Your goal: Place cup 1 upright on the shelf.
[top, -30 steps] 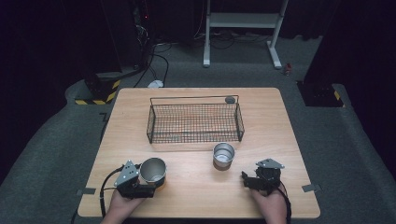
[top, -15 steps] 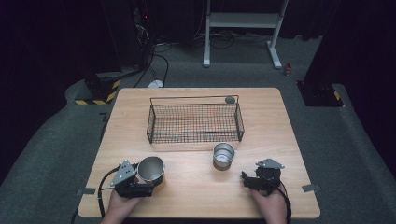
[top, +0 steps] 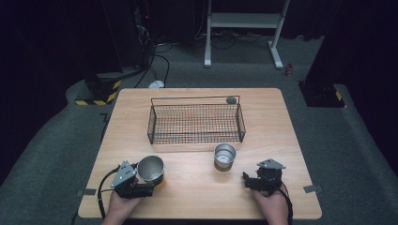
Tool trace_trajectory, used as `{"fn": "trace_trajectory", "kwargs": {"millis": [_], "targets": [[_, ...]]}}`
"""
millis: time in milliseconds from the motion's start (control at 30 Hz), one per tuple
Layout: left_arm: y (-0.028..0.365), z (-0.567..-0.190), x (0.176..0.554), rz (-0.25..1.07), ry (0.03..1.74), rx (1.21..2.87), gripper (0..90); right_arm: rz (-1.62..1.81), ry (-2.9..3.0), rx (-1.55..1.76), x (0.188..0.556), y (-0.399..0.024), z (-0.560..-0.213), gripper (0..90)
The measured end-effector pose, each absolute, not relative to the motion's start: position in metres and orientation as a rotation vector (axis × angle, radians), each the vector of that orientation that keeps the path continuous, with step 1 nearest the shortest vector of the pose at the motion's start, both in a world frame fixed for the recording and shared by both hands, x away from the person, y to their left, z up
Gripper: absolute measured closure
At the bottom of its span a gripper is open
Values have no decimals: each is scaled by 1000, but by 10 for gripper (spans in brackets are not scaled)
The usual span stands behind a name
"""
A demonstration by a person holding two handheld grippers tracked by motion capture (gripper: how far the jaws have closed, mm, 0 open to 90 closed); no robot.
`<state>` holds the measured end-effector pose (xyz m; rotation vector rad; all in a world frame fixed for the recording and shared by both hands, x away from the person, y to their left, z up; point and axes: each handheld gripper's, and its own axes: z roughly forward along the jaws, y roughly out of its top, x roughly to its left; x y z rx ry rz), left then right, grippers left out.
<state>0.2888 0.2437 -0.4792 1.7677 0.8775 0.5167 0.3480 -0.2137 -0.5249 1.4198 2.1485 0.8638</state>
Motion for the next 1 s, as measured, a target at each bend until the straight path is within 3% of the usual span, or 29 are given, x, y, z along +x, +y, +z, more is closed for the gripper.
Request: {"fn": "trace_trajectory", "kwargs": {"millis": [400,1000], "targets": [[233,-469,290,582,926,1796,133,866,2150,1411,348,-214,-525,91],[225,-456,300,579,926,1769,134,869,2156,1406,347,-214,-525,90]]}}
